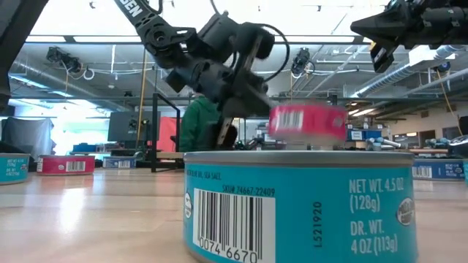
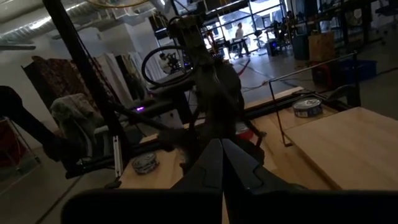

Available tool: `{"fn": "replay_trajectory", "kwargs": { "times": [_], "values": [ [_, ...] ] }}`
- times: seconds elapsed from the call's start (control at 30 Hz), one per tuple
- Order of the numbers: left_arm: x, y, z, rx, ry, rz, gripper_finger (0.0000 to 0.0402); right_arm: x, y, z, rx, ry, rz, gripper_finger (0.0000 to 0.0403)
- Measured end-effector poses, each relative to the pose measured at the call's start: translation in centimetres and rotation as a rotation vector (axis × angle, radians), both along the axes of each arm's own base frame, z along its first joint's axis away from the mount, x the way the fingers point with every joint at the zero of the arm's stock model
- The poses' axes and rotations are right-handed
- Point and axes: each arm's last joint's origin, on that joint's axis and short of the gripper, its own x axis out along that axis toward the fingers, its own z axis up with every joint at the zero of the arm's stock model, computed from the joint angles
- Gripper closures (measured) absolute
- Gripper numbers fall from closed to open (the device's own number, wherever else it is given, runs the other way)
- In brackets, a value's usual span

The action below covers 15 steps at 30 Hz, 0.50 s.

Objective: Stack canned seafood by type on shelf
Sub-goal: Put the center red tuna can on the shelf

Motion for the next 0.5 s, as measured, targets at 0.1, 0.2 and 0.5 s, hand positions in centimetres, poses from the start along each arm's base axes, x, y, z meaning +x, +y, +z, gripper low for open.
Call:
{"fn": "replay_trajectory", "kwargs": {
  "times": [0.1, 0.2, 0.5],
  "values": [
    [0.3, 0.4, 0.8, -0.043, -0.062, -0.007, 0.0401, 0.0, 0.1, 0.1, 0.000, -0.007, 0.009, 0.0398],
    [0.5, 1.1, 1.4, -0.072, -0.103, 0.023, 0.0401, 0.0, 0.2, 0.2, 0.001, -0.018, 0.019, 0.0398],
    [0.4, 1.9, 1.3, 0.044, -0.165, -0.001, 0.0401, 0.3, 0.5, 0.0, 0.020, 0.001, 0.037, 0.0394]
  ]
}}
